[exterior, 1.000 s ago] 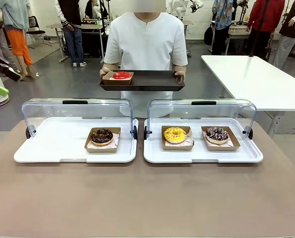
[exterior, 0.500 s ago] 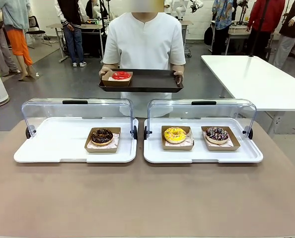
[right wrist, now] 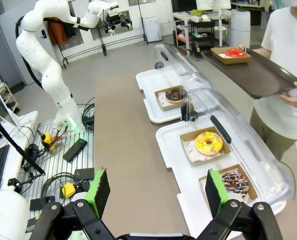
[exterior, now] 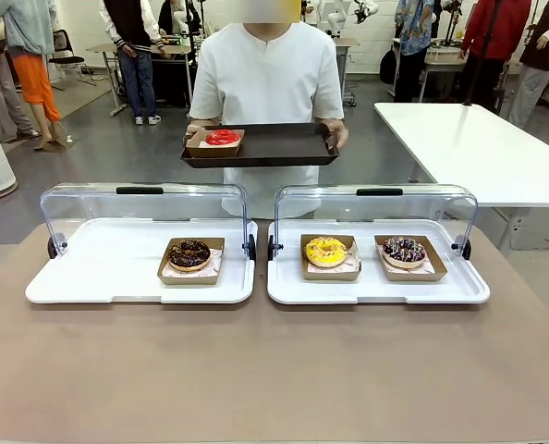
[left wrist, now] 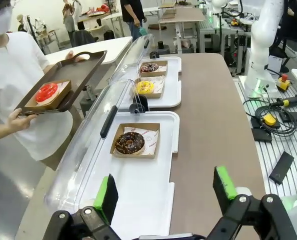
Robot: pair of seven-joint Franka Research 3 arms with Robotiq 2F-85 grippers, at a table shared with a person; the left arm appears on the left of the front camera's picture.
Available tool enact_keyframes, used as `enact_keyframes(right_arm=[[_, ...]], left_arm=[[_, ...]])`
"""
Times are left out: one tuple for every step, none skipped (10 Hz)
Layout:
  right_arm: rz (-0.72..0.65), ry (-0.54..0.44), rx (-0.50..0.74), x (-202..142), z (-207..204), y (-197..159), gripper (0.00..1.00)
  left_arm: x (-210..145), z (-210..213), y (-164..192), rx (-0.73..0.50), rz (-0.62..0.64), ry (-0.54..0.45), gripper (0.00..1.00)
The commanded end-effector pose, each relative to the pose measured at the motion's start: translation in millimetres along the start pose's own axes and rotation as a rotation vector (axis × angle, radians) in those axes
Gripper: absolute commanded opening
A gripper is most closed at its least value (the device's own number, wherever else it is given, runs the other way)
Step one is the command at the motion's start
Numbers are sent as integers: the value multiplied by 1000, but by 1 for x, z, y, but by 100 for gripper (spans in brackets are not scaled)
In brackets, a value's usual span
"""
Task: Provide the desired donut to the person.
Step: Place the picked Paper togo box onto the Handle tray extended by the person.
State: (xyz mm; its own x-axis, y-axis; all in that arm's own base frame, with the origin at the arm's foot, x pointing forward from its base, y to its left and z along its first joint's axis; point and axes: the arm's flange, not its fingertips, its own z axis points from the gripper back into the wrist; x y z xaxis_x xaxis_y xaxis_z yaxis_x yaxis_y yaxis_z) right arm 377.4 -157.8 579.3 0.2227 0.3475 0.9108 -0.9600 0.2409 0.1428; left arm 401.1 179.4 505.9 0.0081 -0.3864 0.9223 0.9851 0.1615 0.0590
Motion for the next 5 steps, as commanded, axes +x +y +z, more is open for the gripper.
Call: enact_keyframes(right_arm=[[3, -8, 5, 1, 0, 0, 100], [3, -8, 5, 1, 0, 0, 100], [3, -8, 5, 1, 0, 0, 100], [3, -8, 5, 1, 0, 0, 100], [3, -8, 5, 1, 0, 0, 100]], left_arm=[[4, -6, 1, -53, -52, 8, 100], [0, 0, 0, 0, 0, 0, 100], [0, 0, 0, 0, 0, 0, 100], [0, 0, 0, 0, 0, 0, 100], [0, 0, 0, 0, 0, 0, 100]])
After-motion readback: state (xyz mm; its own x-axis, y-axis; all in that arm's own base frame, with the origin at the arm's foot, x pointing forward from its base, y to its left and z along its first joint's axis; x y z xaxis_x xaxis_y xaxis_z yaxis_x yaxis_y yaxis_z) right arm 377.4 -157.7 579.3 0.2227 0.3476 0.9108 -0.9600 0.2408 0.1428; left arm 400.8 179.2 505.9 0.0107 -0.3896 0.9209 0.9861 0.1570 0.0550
